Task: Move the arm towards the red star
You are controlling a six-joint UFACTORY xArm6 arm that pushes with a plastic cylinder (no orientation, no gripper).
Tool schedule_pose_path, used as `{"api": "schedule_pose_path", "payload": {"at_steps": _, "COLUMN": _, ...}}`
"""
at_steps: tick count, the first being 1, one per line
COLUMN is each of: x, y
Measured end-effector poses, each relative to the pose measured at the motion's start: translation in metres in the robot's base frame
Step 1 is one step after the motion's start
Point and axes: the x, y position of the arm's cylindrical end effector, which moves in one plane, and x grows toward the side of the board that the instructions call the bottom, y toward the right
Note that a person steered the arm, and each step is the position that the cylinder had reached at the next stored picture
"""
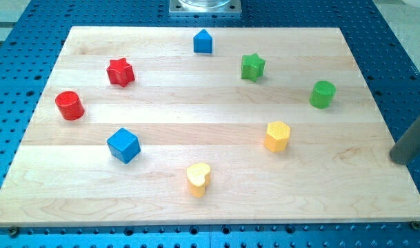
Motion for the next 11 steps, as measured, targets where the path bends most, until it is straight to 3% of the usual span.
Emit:
{"api": "schedule_pose_path", "payload": {"at_steps": 3, "x": -0.003, "y": -0.027}}
{"api": "schedule_pose_path", "payload": {"at_steps": 4, "x": -0.027, "y": -0.063}}
{"api": "schedule_pose_path", "payload": {"at_steps": 7, "x": -0.077, "y": -0.247}}
{"api": "schedule_pose_path", "payload": {"at_steps": 10, "x": -0.081, "y": -0.351}}
{"api": "schedule_pose_path", "payload": {"at_steps": 11, "x": -0.108, "y": -0.399}}
